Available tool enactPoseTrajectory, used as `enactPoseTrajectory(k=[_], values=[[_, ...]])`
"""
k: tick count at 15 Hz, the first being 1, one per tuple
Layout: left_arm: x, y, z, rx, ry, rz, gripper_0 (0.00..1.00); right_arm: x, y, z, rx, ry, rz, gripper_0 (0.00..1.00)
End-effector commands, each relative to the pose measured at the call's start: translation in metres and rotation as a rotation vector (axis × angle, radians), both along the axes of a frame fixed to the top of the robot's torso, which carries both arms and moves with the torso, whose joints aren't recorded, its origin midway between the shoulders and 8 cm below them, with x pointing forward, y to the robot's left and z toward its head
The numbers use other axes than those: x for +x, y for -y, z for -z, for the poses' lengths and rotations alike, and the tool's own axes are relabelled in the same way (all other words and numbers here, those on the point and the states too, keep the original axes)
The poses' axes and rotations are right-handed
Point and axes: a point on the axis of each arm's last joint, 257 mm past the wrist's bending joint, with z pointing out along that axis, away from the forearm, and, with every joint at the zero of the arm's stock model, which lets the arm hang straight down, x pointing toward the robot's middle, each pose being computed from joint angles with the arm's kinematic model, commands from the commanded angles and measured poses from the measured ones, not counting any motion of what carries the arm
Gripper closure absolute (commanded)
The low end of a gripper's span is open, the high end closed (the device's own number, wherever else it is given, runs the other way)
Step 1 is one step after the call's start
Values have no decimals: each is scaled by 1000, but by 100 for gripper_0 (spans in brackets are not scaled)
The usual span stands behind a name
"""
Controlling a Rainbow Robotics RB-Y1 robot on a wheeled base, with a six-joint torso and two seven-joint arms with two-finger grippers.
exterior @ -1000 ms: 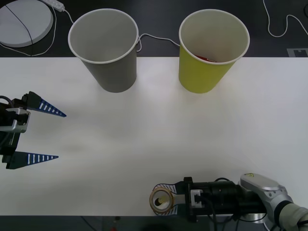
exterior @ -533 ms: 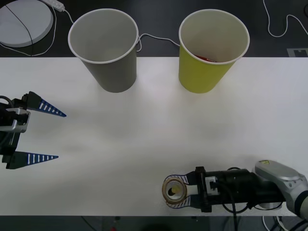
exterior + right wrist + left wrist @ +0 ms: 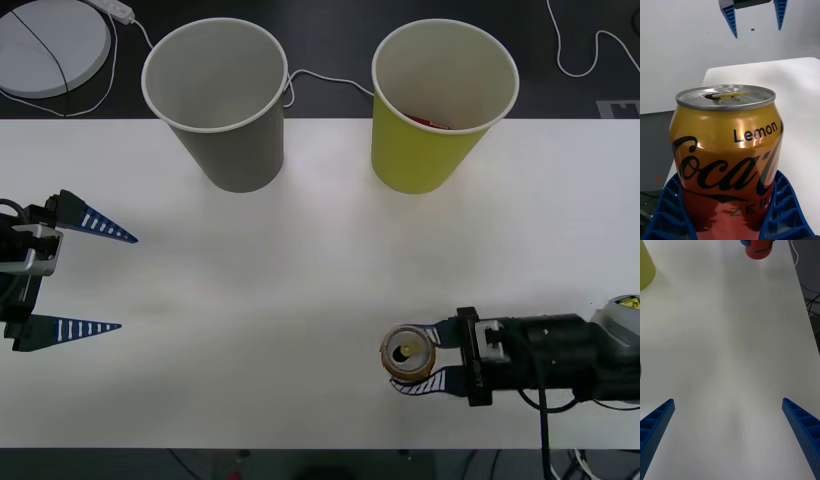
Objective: Put the can into the green bin and the plastic bottle into the gray bin
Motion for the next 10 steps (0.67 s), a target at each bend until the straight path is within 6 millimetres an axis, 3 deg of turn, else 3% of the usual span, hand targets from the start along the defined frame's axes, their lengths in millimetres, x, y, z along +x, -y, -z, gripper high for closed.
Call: enactPoseTrajectory(k=[1, 10], values=[[0, 0, 0, 0, 0, 0, 0, 6, 17, -21, -35, -36, 67, 100], [0, 0, 0, 0, 0, 0, 0, 27, 65, -93, -185, -184, 330, 100]])
